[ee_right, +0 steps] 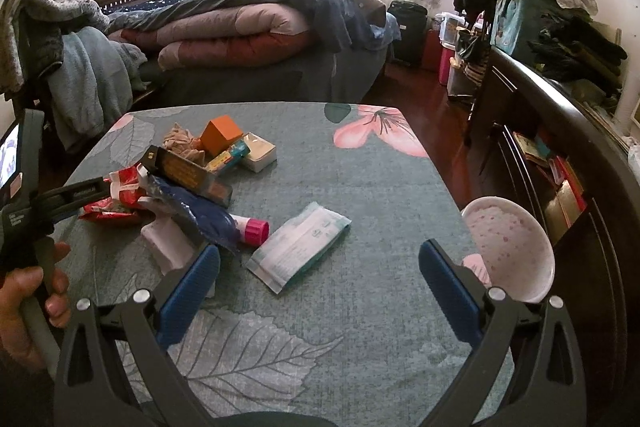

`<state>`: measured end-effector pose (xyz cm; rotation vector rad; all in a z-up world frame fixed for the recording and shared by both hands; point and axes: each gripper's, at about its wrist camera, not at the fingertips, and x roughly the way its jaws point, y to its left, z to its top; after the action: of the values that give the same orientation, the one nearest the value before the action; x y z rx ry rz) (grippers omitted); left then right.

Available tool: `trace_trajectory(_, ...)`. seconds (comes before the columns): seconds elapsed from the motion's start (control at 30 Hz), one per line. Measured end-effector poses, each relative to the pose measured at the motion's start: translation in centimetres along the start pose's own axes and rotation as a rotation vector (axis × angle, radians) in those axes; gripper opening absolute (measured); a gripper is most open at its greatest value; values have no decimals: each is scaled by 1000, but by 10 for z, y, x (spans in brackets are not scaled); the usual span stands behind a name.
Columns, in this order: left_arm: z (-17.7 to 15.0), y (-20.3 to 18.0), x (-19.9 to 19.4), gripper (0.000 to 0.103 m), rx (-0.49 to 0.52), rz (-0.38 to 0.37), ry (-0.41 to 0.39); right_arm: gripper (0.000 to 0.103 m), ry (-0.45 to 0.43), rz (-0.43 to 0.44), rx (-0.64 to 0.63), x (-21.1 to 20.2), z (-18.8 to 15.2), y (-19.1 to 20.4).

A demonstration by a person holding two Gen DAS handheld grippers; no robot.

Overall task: Collect trash
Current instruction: 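Grasp the red candy wrapper with the left tool while the right tool grasps the white tissue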

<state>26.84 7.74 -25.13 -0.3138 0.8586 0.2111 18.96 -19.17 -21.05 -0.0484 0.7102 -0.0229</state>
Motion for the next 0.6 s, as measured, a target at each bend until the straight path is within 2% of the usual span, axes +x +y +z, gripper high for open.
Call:
trace_trajectory(0.03,0,-1,1,38,-2,-22,5,99,0,0,0,0,0,0)
trace_trajectory(0.07,0,-3,2,33,-1,-39,10,99,0,0,1,0,0,0)
trace_trajectory(0.1,0,-5,3,19,8,-56,14,99,2,2,0,0,0,1)
trace_trajectory(0.2,-1,-8,-4,11,24,-73,-15,99,2,12,-4,-2,0,2)
trace_trajectory(0.4,0,-6,-29,7,34,-94,-83,99,15,76,1,2,0,11)
trace_trajectory(0.6,1,17,-55,7,-19,-95,-137,99,96,219,1,20,-8,31)
